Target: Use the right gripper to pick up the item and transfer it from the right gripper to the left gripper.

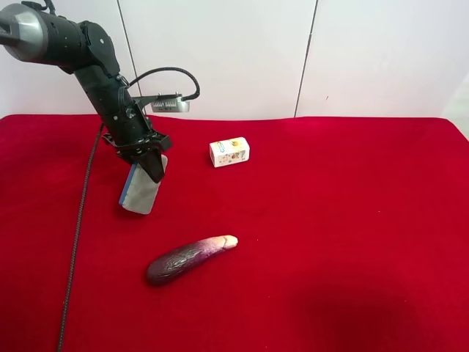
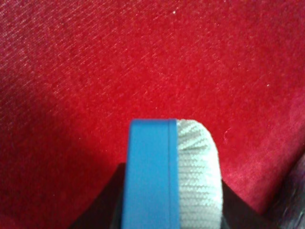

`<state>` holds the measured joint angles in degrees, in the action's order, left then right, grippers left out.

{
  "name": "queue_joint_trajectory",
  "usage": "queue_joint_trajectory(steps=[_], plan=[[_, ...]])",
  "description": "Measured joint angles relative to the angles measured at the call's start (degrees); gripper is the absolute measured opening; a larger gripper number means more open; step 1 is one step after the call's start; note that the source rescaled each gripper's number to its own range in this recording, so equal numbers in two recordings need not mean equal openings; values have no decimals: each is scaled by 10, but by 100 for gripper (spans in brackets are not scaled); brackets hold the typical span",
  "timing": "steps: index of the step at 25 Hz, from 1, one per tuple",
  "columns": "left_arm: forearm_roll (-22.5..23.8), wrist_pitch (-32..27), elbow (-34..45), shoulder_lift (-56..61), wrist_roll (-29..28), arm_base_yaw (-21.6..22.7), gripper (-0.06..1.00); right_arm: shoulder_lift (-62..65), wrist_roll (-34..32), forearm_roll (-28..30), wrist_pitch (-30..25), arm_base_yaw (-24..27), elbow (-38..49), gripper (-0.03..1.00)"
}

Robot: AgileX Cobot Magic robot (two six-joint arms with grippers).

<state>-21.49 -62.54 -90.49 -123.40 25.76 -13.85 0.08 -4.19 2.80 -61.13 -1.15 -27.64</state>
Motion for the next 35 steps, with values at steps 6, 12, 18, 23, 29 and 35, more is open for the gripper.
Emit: queue_joint_trajectory(steps=[6,12,18,23,29,35], plan=[[0,1,0,0,-6,0,57,0,0,0,0,0,0,100],[-1,7,0,0,-9,0,98,0,0,0,0,0,0,100],[-1,8,0,0,-10,0,100,0,0,0,0,0,0,100],[-1,8,0,0,-10,0,100,0,0,0,0,0,0,100],[-1,-3,0,17,-11,0,100,0,0,0,0,0,0,100],[0,-51,1,95,-22,0,100,0,0,0,0,0,0,100]])
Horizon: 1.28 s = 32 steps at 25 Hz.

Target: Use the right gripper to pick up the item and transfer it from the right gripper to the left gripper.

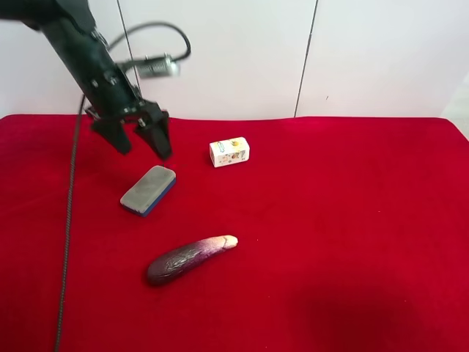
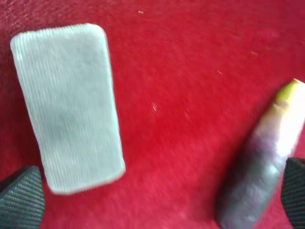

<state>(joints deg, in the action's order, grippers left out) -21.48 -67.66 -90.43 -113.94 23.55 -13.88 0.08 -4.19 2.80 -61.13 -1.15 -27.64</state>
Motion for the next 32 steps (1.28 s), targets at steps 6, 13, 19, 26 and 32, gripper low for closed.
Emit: queue_joint_trajectory(steps=[6,13,19,26,32], plan=[[59,-12,30,130,-46,-6,100,0,0,0,0,0,0,100],[114,-14,153,328,-72,-8,100,0,0,0,0,0,0,100],[90,-15,249,481,-72,-8,100,0,0,0,0,0,0,100],[79,-15,387,653,-72,-9,100,0,0,0,0,0,0,100],[103,18,500,834,-72,-9,100,0,0,0,0,0,0,100]])
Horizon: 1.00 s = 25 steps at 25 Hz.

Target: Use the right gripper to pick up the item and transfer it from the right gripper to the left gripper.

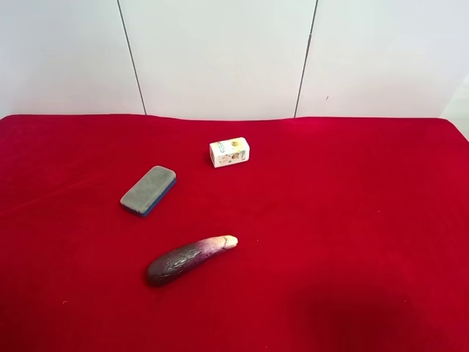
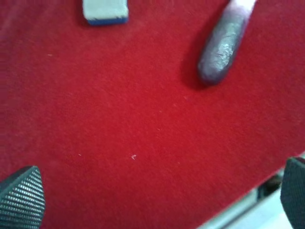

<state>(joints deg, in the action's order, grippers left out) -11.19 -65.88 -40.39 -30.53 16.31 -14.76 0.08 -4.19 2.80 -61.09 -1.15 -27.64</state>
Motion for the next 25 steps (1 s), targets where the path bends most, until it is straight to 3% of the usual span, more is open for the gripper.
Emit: queue_joint_trajectory(steps=[6,16,21,25], plan=[[14,35,61,127,-17,18,100,0,0,0,0,0,0,100],[50,45,111,299,-77,147,100,0,0,0,0,0,0,100],[73,46,111,308,-111,181,100,0,0,0,0,0,0,100],[74,46,111,308,-111,182,100,0,-1,0,0,0,0,100]])
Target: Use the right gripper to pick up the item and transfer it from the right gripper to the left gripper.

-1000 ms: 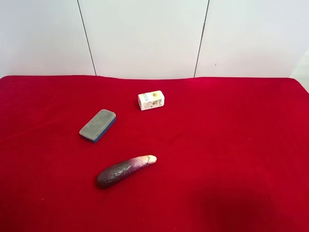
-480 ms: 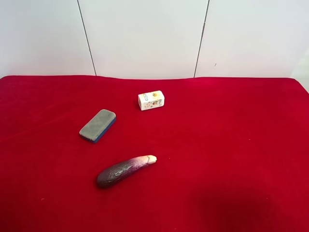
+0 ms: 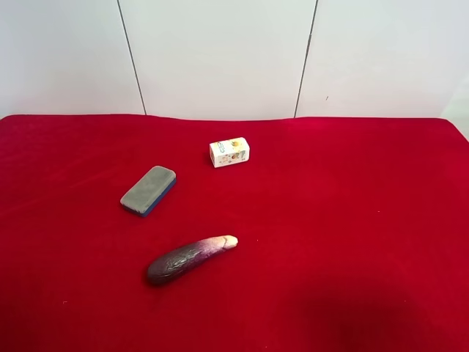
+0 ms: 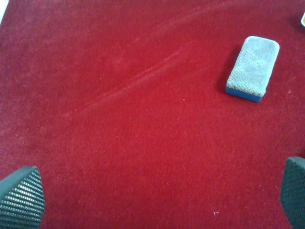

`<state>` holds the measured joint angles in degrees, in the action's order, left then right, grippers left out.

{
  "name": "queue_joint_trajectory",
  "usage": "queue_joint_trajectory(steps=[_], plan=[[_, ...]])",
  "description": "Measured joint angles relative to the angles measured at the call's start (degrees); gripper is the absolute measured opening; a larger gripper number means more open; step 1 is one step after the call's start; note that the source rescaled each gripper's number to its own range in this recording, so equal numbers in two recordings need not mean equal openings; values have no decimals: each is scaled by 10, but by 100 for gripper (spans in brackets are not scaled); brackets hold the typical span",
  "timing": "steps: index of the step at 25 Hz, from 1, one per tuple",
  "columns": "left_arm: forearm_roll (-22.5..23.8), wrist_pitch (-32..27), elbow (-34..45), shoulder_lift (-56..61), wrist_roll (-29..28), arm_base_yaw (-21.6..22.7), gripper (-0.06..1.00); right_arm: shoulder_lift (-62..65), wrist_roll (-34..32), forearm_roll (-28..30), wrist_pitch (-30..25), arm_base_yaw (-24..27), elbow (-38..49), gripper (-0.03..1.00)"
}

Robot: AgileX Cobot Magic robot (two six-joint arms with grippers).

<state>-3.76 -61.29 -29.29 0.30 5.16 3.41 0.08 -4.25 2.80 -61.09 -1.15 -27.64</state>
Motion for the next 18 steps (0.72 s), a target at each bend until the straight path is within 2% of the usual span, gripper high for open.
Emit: queue_joint_trajectory(steps=[18], plan=[[1,0,0,0,-1,0,100,0,0,0,0,0,0,100]])
